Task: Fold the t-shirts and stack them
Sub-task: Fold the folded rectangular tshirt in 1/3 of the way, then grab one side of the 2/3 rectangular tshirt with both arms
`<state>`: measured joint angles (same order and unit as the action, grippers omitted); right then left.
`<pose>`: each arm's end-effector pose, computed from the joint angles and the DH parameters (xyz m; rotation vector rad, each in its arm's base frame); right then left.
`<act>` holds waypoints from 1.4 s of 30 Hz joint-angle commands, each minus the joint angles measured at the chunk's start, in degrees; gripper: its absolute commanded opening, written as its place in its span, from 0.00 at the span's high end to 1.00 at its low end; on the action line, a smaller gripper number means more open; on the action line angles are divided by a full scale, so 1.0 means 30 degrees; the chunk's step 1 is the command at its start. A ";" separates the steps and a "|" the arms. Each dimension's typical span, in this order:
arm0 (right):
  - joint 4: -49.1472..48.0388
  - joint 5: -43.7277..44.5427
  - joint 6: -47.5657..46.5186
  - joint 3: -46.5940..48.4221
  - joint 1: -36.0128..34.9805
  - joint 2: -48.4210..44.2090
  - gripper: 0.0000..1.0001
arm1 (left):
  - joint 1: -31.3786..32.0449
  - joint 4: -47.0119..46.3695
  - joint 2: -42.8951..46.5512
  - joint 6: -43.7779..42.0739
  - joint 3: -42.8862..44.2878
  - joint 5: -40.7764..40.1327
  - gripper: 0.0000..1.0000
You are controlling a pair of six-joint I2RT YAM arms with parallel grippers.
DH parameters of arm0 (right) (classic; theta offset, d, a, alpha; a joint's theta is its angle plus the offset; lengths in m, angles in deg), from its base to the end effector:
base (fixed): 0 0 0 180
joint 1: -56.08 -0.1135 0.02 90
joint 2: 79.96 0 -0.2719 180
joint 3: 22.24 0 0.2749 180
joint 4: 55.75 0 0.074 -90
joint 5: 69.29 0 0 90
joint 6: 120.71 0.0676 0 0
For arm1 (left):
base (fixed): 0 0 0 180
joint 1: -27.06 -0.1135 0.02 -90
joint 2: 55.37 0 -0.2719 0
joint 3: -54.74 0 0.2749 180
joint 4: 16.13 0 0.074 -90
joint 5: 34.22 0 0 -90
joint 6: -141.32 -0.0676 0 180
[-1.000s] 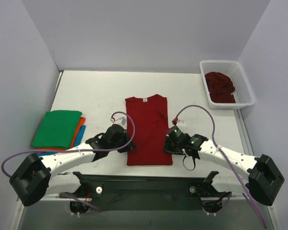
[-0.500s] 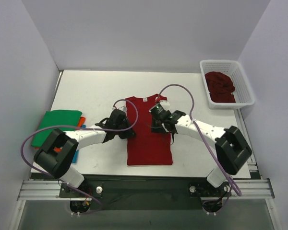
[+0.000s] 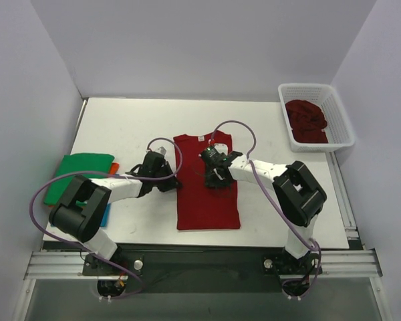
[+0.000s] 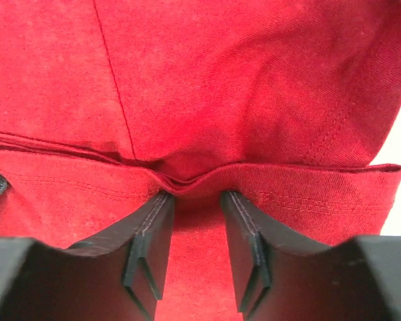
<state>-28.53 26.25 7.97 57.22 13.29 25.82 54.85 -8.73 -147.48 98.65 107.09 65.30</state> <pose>0.3158 0.2834 0.1396 -0.0510 2.5607 0.4565 0.2929 -0.1670 0.1063 -0.3489 2.5144 -0.7742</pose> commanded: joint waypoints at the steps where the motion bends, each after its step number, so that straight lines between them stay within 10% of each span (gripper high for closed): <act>1: 0.1077 0.0145 -0.0177 0.0012 0.0111 -0.0072 0.61 | -0.0328 -0.0548 -0.0261 -0.0455 -0.0446 -0.0009 1.00; 17: 0.0580 -0.2955 0.0554 -0.5225 0.2571 -0.9208 0.55 | -0.0592 0.3639 0.4475 -0.1451 0.0115 0.0108 1.00; 25: -0.0212 -0.5682 0.2779 -1.1731 0.2924 -1.6708 0.53 | -0.0329 0.6129 0.9782 -0.1685 -0.3781 0.0955 0.60; 42: -0.1119 -0.7678 0.5213 -1.7243 0.3099 -2.0172 0.54 | 0.4182 0.5315 1.5034 0.1594 -0.8179 0.1692 0.43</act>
<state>-29.93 4.17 21.84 6.23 22.30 -35.12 66.07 11.59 -101.12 100.88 83.11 70.96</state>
